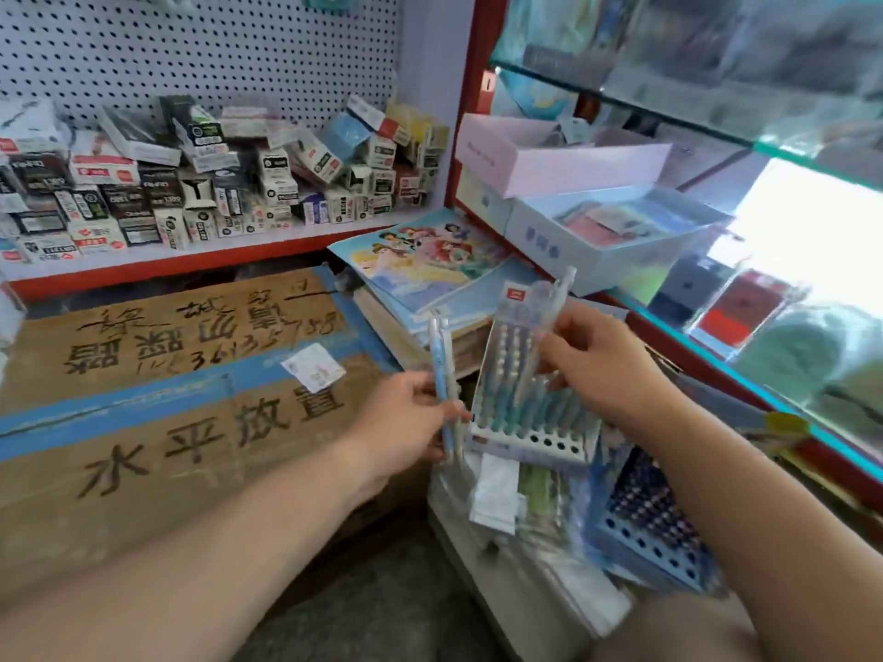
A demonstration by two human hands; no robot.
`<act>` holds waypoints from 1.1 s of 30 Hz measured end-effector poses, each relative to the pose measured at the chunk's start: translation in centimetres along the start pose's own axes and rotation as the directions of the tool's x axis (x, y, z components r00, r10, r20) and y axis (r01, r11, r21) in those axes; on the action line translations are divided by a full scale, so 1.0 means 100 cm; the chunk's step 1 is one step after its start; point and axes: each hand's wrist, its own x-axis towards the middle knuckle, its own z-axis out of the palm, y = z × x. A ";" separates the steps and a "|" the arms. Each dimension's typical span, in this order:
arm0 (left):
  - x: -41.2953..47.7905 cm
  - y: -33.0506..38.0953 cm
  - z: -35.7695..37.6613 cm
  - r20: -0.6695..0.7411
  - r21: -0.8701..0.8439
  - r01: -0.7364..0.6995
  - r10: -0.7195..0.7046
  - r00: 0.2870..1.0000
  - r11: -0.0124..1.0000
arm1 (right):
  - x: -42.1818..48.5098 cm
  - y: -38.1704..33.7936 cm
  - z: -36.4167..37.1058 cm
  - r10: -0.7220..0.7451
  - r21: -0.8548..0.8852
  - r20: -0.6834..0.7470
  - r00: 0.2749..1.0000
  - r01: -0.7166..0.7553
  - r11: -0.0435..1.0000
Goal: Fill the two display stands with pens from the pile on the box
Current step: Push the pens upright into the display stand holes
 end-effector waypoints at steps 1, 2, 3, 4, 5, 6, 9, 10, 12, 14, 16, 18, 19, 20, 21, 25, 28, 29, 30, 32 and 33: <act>0.003 0.000 0.006 0.008 0.009 0.001 -0.001 1.000 1.000 | -0.003 0.010 -0.005 0.003 -0.046 -0.047 0.999 -0.005 0.999; 0.006 0.000 0.011 0.015 0.016 0.001 -0.001 1.000 1.000 | -0.004 0.019 -0.010 0.008 -0.073 -0.078 0.997 -0.013 0.997; 0.010 -0.001 0.014 0.020 0.023 0.001 -0.001 1.000 1.000 | -0.006 0.027 -0.014 0.007 -0.086 -0.094 0.996 -0.016 0.996; 0.013 -0.002 0.016 0.021 0.028 0.003 -0.003 1.000 1.000 | -0.007 0.034 -0.016 0.011 -0.086 -0.100 0.995 -0.019 0.996; 0.015 -0.004 0.018 0.021 0.036 0.005 -0.006 1.000 0.999 | -0.007 0.039 -0.017 0.021 -0.075 -0.098 0.995 -0.028 0.997; 0.018 -0.006 0.019 0.024 0.044 0.007 -0.008 1.000 0.999 | -0.006 0.042 -0.019 0.032 -0.067 -0.091 0.995 -0.038 0.997; 0.022 -0.013 0.023 0.053 0.074 0.000 -0.004 0.999 0.997 | -0.003 0.049 -0.018 0.030 -0.115 -0.059 0.998 -0.037 0.993; 0.023 -0.016 0.024 0.062 0.088 -0.003 -0.002 0.998 0.996 | -0.002 0.051 -0.017 0.030 -0.126 -0.039 0.999 -0.035 0.991; 0.027 -0.020 0.025 0.085 0.108 -0.011 0.001 0.996 0.994 | -0.002 0.055 -0.013 0.044 -0.127 0.024 0.999 -0.041 0.991; 0.030 -0.022 0.027 0.104 0.118 -0.015 0.003 0.995 0.993 | -0.002 0.059 -0.010 0.067 -0.126 0.083 0.994 -0.057 0.990; 0.033 -0.024 0.030 0.111 0.131 -0.015 0.000 0.994 0.991 | -0.002 0.064 -0.009 0.052 -0.211 0.089 0.995 -0.032 0.977; 0.035 -0.026 0.032 0.118 0.149 -0.013 -0.005 0.993 0.989 | -0.001 0.067 -0.008 0.025 -0.280 0.062 0.998 -0.007 0.960; 0.036 -0.027 0.033 0.122 0.155 -0.013 -0.006 0.993 0.988 | -0.001 0.069 -0.008 0.019 -0.293 0.054 0.998 -0.002 0.956; 0.038 -0.029 0.033 0.124 0.161 -0.012 -0.008 0.992 0.987 | 0.001 0.070 -0.007 0.017 -0.301 0.050 0.999 -0.001 0.954; 0.039 -0.030 0.033 0.127 0.163 -0.010 -0.011 0.992 0.987 | 0.001 0.071 -0.006 0.017 -0.310 0.047 0.999 -0.002 0.951; 0.043 -0.032 0.034 0.138 0.174 -0.011 -0.013 0.990 0.985 | 0.003 0.072 -0.004 0.017 -0.337 0.031 0.999 -0.005 0.942; 0.044 -0.032 0.034 0.144 0.174 -0.010 -0.015 0.989 0.985 | 0.002 0.073 -0.005 0.032 -0.339 0.027 0.999 -0.021 0.941; 0.044 -0.033 0.034 0.147 0.172 -0.008 -0.017 0.989 0.985 | 0.002 0.073 -0.006 0.034 -0.338 0.027 0.999 -0.023 0.941; 0.044 -0.033 0.033 0.150 0.171 -0.007 -0.019 0.989 0.985 | 0.002 0.073 -0.006 0.037 -0.335 0.029 0.999 -0.025 0.942; 0.044 -0.034 0.032 0.153 0.167 -0.007 -0.019 0.988 0.986 | 0.002 0.073 -0.007 0.046 -0.331 0.037 0.998 -0.031 0.943; 0.043 -0.035 0.032 0.156 0.165 -0.005 -0.021 0.988 0.986 | 0.002 0.073 -0.007 0.052 -0.336 0.044 0.998 -0.034 0.941</act>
